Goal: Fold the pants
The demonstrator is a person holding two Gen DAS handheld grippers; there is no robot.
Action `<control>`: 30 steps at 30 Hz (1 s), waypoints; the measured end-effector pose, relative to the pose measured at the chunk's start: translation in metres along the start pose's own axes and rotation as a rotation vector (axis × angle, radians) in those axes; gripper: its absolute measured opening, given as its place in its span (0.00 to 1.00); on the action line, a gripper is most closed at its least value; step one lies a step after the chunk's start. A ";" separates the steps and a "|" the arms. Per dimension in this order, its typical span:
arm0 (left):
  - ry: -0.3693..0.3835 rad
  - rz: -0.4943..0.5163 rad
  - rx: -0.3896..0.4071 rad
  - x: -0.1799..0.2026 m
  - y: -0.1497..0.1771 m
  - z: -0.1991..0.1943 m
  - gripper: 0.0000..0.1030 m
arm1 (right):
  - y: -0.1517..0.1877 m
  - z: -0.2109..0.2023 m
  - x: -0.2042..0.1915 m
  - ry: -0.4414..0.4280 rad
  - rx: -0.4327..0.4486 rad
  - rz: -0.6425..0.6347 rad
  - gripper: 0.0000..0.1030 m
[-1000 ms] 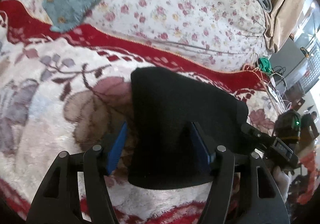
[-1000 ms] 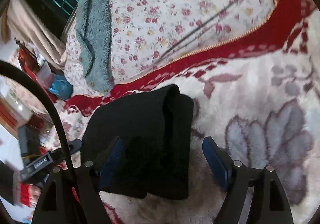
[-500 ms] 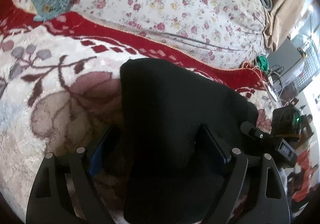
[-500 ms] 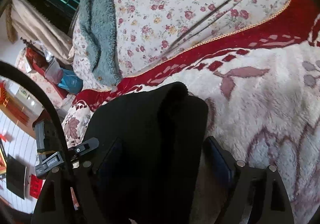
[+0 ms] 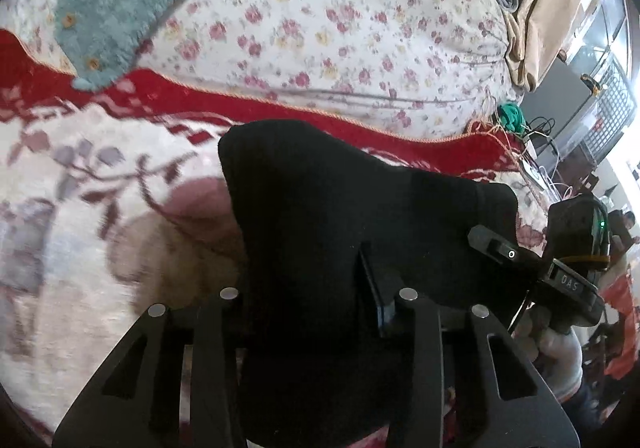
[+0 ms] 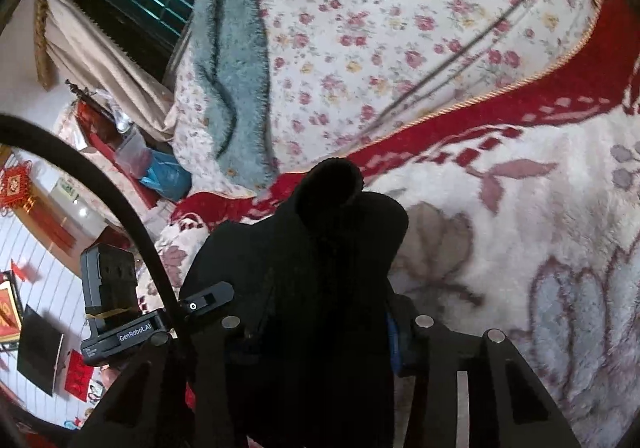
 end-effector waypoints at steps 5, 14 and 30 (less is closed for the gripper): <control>-0.063 0.005 0.042 -0.030 -0.015 -0.035 0.36 | 0.000 0.023 -0.038 -0.061 -0.008 -0.002 0.41; -0.179 -0.050 0.104 -0.105 -0.031 -0.085 0.36 | 0.004 0.091 -0.102 -0.145 -0.067 -0.036 0.41; -0.248 -0.202 0.061 -0.195 -0.013 -0.069 0.41 | 0.030 0.200 -0.099 -0.067 -0.226 -0.030 0.45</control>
Point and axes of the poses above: each gripper's, at about its wrist camera, not at the fingertips, and z roughly the way its jaws point, x to its right, y to its underside, the point moved 10 cm from there along z, roughly the way its jaws point, and after that the axes turned 1 degree about x, right-handed, at the moved point
